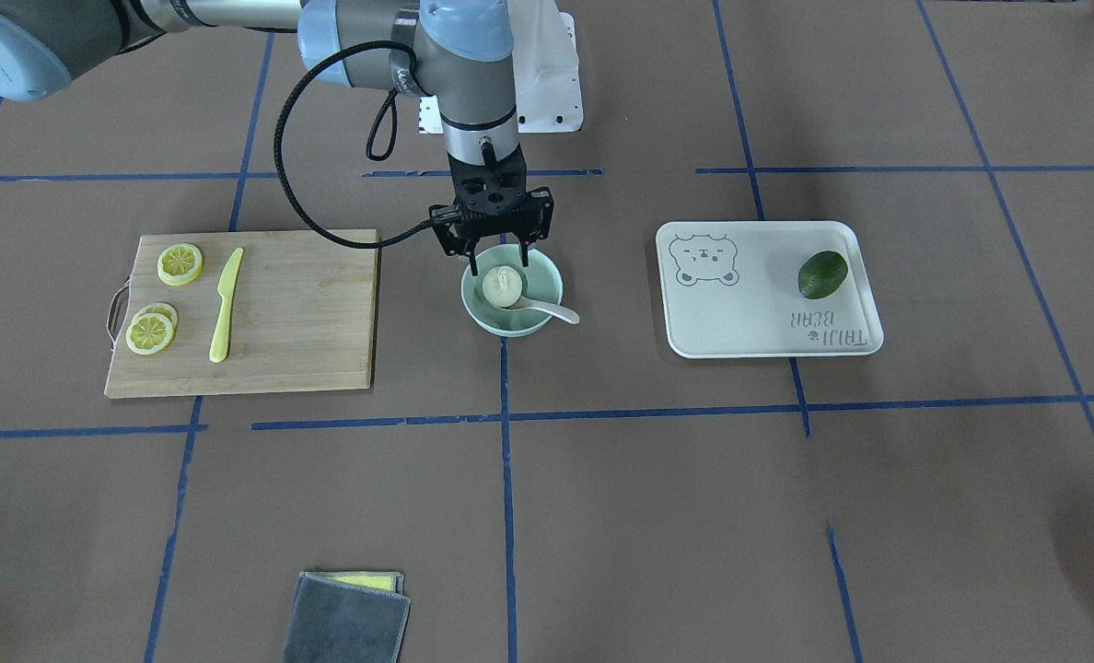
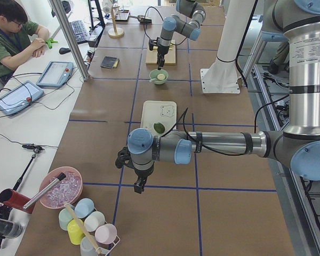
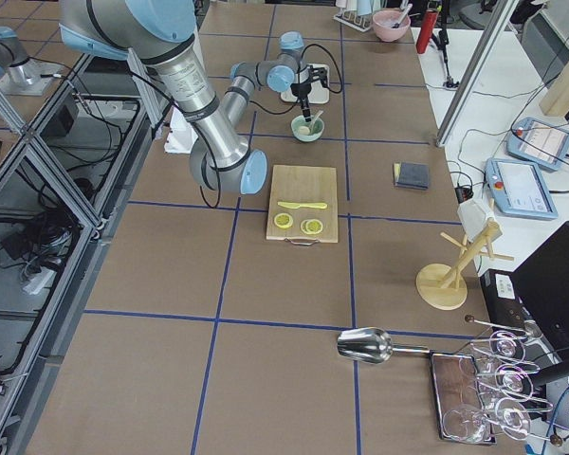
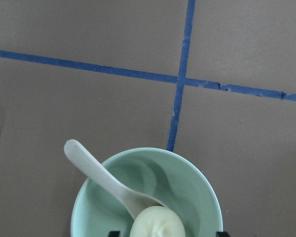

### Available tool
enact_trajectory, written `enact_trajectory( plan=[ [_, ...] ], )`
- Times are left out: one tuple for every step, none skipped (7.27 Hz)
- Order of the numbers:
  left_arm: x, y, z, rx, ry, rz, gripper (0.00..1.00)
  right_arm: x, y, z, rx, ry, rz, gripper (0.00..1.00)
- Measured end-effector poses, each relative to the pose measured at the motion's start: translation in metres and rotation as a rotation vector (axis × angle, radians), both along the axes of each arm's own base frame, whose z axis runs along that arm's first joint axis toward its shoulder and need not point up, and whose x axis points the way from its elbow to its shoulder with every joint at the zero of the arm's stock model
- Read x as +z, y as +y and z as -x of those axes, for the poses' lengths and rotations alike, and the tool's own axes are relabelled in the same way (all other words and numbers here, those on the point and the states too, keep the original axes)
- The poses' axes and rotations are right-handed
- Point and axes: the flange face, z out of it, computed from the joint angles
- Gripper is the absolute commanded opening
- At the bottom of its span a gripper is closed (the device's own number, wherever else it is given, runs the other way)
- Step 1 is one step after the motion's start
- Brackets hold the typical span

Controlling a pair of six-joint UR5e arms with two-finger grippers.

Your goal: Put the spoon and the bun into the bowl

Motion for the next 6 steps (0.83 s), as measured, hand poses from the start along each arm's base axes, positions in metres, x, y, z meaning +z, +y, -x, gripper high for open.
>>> enact_trajectory(
  plan=[
    [0.001, 0.001, 0.000, 0.000, 0.000, 0.008, 1.00, 0.008, -0.023, -0.026, -0.010, 0.003, -0.006, 1.00],
    [0.000, 0.003, 0.001, -0.001, 0.008, 0.023, 1.00, 0.023, -0.056, -0.062, -0.031, 0.012, -0.010, 1.00],
    [-0.004, 0.004, 0.001, -0.003, 0.027, 0.036, 1.00, 0.046, -0.095, -0.109, -0.067, 0.030, -0.024, 1.00],
    [-0.009, 0.003, 0.001, -0.007, 0.042, 0.070, 1.00, 0.073, -0.128, -0.159, -0.112, 0.052, -0.049, 1.00],
    [-0.017, -0.001, 0.002, -0.014, 0.048, 0.122, 1.00, 0.106, -0.155, -0.214, -0.162, 0.071, -0.075, 1.00],
    [-0.025, -0.005, 0.007, -0.023, 0.049, 0.151, 1.00, 0.139, -0.176, -0.268, -0.197, 0.083, -0.091, 1.00]
  ],
)
